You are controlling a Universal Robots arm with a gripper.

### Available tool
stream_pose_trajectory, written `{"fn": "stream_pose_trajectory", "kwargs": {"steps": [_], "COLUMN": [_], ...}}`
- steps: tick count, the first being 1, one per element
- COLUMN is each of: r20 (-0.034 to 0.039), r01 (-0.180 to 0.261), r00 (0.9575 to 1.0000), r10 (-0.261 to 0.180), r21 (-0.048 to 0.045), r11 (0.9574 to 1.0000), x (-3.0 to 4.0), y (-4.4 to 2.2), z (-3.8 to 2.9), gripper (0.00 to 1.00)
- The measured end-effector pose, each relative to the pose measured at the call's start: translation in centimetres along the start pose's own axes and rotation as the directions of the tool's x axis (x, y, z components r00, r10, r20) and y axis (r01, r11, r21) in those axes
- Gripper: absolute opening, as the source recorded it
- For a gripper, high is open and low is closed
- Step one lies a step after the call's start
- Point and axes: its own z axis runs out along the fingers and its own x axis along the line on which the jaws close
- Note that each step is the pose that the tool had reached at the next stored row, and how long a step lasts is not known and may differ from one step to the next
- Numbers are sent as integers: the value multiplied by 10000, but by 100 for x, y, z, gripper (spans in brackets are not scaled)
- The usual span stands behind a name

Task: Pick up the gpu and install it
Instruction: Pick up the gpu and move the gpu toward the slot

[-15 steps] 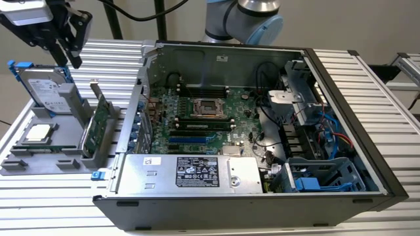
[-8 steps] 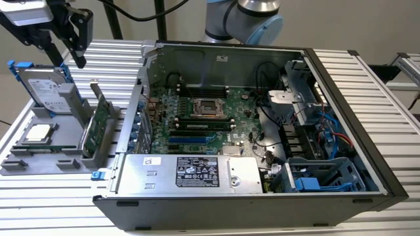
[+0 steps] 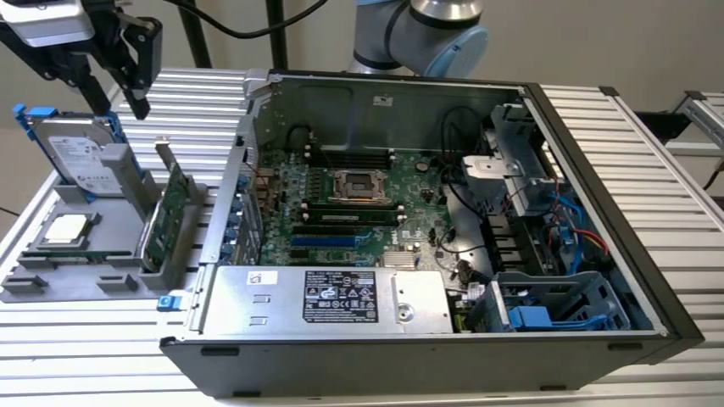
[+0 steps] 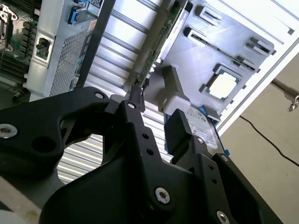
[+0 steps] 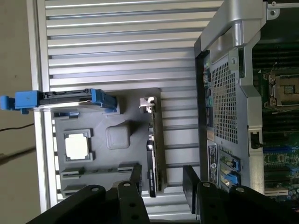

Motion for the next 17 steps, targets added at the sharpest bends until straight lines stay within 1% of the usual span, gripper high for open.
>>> {"fn": "stream_pose_trajectory", "kwargs": {"steps": [17], "r20": [1], "r01": [0], "r00": [10000], "r10": [0], "r21": [-1], "r11": [10000], "x": [-7], "y": [-21], "z": [38], "gripper": [100]}}
